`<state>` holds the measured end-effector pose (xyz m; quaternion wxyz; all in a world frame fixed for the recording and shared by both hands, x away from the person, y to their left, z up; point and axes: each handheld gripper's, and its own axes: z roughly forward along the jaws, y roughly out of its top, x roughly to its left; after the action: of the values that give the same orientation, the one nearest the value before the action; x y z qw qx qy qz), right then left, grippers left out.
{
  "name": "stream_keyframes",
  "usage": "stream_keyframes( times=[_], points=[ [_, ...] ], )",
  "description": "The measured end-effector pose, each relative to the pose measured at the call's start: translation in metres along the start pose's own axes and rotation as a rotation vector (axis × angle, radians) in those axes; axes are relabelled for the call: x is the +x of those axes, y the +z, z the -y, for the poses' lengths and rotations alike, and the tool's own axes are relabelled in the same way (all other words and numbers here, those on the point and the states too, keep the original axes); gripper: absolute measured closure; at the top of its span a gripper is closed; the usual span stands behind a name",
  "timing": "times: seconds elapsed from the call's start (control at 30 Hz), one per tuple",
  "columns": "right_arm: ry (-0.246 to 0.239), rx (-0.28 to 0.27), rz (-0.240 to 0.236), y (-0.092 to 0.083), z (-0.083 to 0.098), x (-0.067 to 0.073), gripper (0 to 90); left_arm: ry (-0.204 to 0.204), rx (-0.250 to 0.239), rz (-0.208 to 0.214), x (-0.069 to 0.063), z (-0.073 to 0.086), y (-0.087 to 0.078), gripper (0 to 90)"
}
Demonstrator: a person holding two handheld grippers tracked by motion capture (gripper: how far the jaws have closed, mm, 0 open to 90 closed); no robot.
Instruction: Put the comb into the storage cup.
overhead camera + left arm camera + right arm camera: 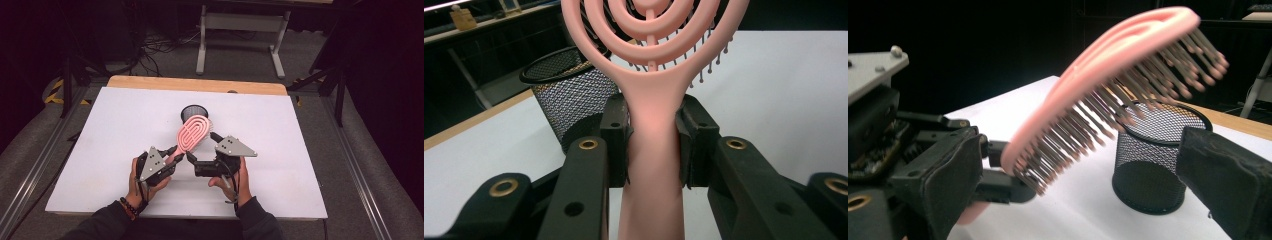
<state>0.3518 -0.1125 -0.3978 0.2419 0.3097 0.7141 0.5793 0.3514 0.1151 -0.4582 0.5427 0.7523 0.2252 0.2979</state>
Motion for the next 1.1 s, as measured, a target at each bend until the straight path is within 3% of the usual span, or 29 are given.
stream_keyframes(
  times=[0.2, 0.43, 0.53, 0.7, 0.73, 0.8, 0.83, 1.1],
  points=[
    [0.016, 0.012, 0.036, 0.006, 0.001, 0.005, 7.8, 0.027, 0.001, -0.008, -0.009, -0.001, 0.002, 70.0],
    [0.072, -0.005, 0.069, 0.011, 0.001, 0.006, 13.4, 0.064, 0.010, -0.015, -0.019, -0.001, 0.004, 70.0],
    [0.136, -0.036, 0.066, 0.010, 0.001, 0.002, 22.9, 0.074, 0.014, -0.019, -0.023, -0.001, 0.005, 70.0],
    [0.172, -0.064, 0.088, 0.007, 0.002, 0.000, 33.2, 0.084, 0.019, -0.014, -0.024, -0.002, 0.007, 70.0],
    [0.204, -0.080, 0.091, 0.005, 0.004, -0.003, 42.3, 0.080, 0.020, -0.011, -0.024, -0.001, 0.007, 69.9],
    [0.212, -0.085, 0.089, 0.003, 0.004, -0.004, 45.0, 0.077, 0.025, -0.004, -0.025, -0.001, 0.007, 69.8],
    [0.207, -0.085, 0.064, 0.002, 0.004, -0.004, 50.8, 0.086, 0.038, -0.005, -0.025, -0.001, 0.009, 69.7],
    [0.220, -0.126, -0.030, -0.002, 0.005, 0.003, 59.9, 0.080, 0.071, 0.006, -0.024, 0.001, 0.013, 69.2]
  ],
)
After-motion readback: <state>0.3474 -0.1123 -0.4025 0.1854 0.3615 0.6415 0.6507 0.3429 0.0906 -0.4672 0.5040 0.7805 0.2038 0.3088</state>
